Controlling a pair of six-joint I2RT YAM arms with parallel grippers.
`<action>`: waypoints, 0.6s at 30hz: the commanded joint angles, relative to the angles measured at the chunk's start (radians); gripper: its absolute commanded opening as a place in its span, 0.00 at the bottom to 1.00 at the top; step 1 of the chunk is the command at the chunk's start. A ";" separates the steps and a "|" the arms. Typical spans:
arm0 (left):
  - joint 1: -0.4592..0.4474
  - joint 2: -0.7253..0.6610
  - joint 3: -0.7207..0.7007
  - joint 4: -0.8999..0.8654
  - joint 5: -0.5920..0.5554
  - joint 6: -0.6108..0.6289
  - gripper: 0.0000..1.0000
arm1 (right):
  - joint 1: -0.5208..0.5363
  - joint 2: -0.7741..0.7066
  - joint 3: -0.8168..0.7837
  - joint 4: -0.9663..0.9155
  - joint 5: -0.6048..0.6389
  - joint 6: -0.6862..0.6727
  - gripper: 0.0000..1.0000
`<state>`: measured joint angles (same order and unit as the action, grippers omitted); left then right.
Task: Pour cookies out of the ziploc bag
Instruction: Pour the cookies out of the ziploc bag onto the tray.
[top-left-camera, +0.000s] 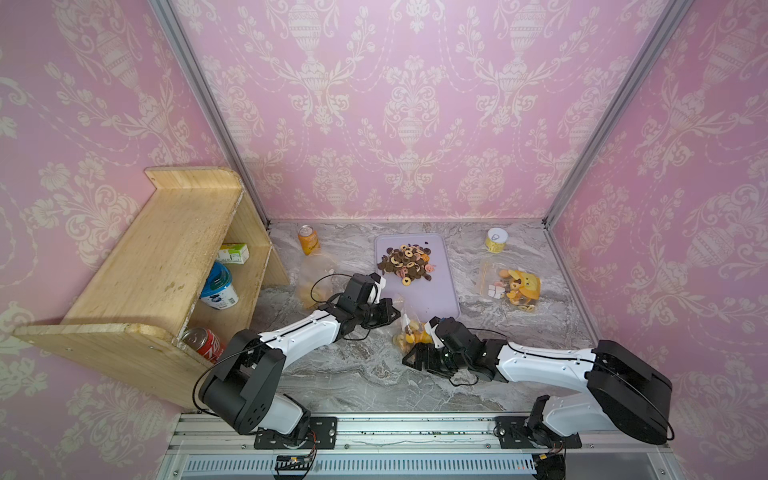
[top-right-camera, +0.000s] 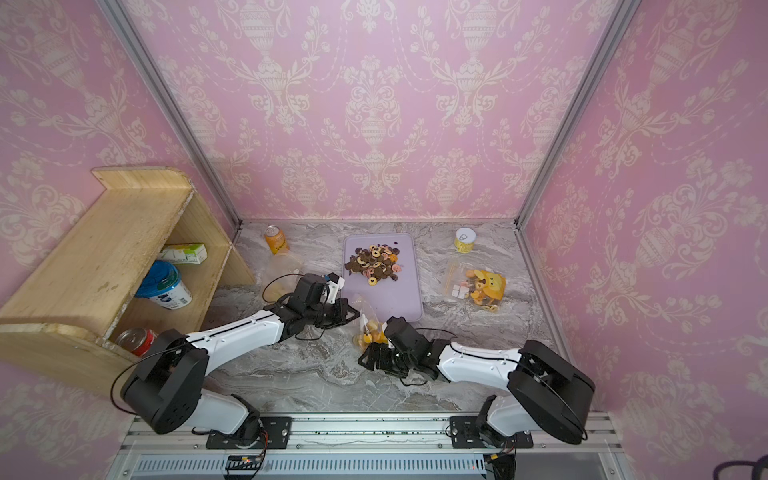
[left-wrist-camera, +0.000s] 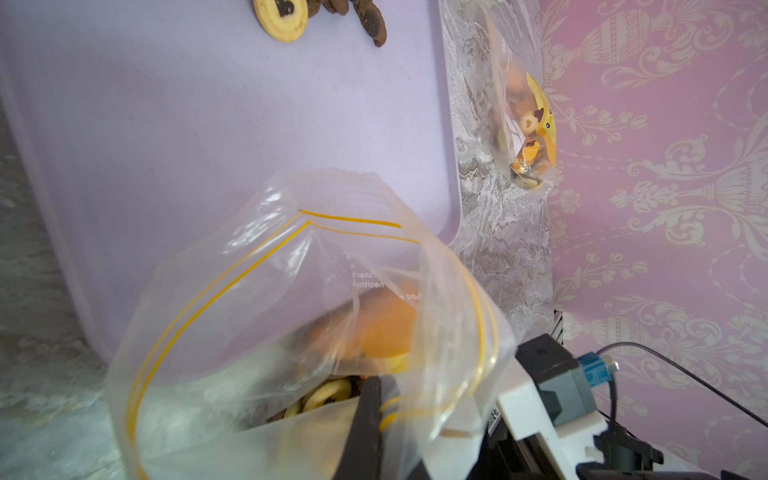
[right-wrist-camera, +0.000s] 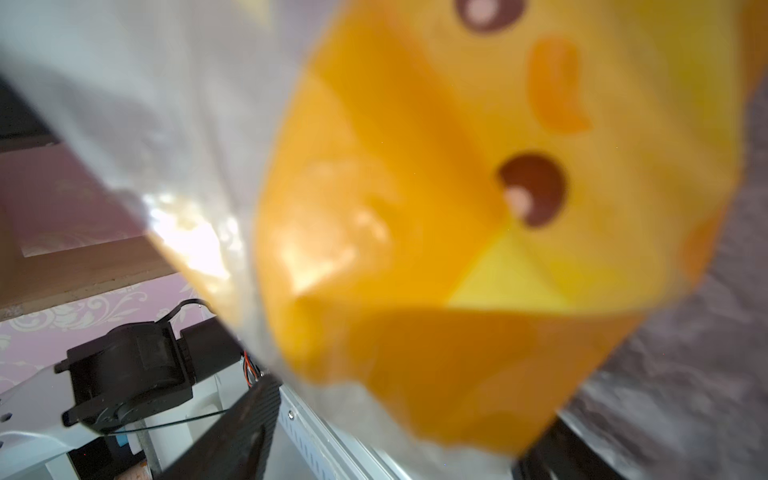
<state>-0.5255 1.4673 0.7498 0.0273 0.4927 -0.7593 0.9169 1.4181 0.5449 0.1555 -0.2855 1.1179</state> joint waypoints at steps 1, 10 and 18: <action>0.008 -0.013 -0.011 0.019 0.024 -0.020 0.00 | 0.007 0.035 -0.006 0.161 0.055 0.080 0.81; 0.038 -0.052 -0.012 0.015 0.046 -0.042 0.00 | -0.042 0.060 0.187 0.105 -0.008 0.081 0.77; 0.092 -0.061 -0.063 0.018 0.073 -0.069 0.00 | -0.083 -0.012 0.212 -0.099 0.025 -0.012 0.69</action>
<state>-0.4458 1.4208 0.6975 0.0589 0.5377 -0.8112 0.8322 1.4586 0.7433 0.1928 -0.2958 1.1683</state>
